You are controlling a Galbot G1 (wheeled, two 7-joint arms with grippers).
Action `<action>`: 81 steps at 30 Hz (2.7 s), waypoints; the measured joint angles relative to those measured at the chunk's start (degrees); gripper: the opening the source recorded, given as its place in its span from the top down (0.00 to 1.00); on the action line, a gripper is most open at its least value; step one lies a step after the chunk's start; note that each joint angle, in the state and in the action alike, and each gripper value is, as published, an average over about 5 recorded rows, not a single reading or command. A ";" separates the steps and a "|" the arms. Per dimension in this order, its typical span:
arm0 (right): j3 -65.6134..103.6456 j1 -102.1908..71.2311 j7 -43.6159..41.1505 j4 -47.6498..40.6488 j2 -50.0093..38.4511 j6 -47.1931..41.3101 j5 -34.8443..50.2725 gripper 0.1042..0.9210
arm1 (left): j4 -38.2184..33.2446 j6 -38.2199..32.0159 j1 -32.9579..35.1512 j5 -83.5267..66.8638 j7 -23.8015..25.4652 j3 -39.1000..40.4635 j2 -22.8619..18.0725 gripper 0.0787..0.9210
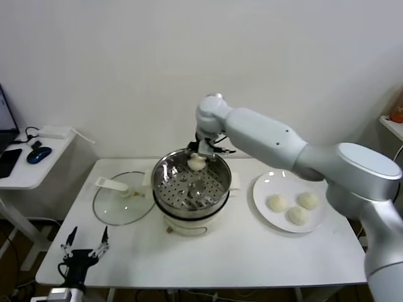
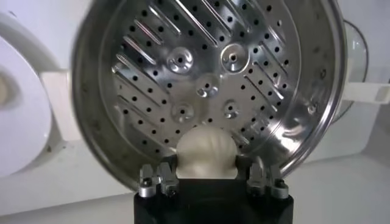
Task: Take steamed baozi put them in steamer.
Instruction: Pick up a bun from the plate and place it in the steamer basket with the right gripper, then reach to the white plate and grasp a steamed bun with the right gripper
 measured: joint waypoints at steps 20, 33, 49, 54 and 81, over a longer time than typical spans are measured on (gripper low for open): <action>4.35 -5.27 2.01 -9.34 7.72 4.88 -11.41 0.31 | 0.59 -0.30 0.42 -0.50 -0.03 -0.08 0.19 0.12; 6.74 -6.26 2.76 -10.83 8.58 7.22 -15.50 0.12 | 0.69 -0.35 0.67 -0.87 -0.04 -0.17 0.17 0.12; -3.52 5.11 -3.36 -0.36 -1.90 -1.56 9.97 0.12 | -0.51 -0.09 0.90 -1.37 -0.06 -0.33 0.01 0.12; -9.39 9.96 -4.37 3.16 -9.12 -10.03 23.88 0.12 | -1.01 0.24 0.46 -1.35 -0.07 -0.20 -0.16 0.12; -9.78 -0.04 -2.71 -0.05 -33.16 -33.22 43.74 0.12 | -1.53 0.14 0.37 -1.21 -0.04 0.28 -0.69 0.12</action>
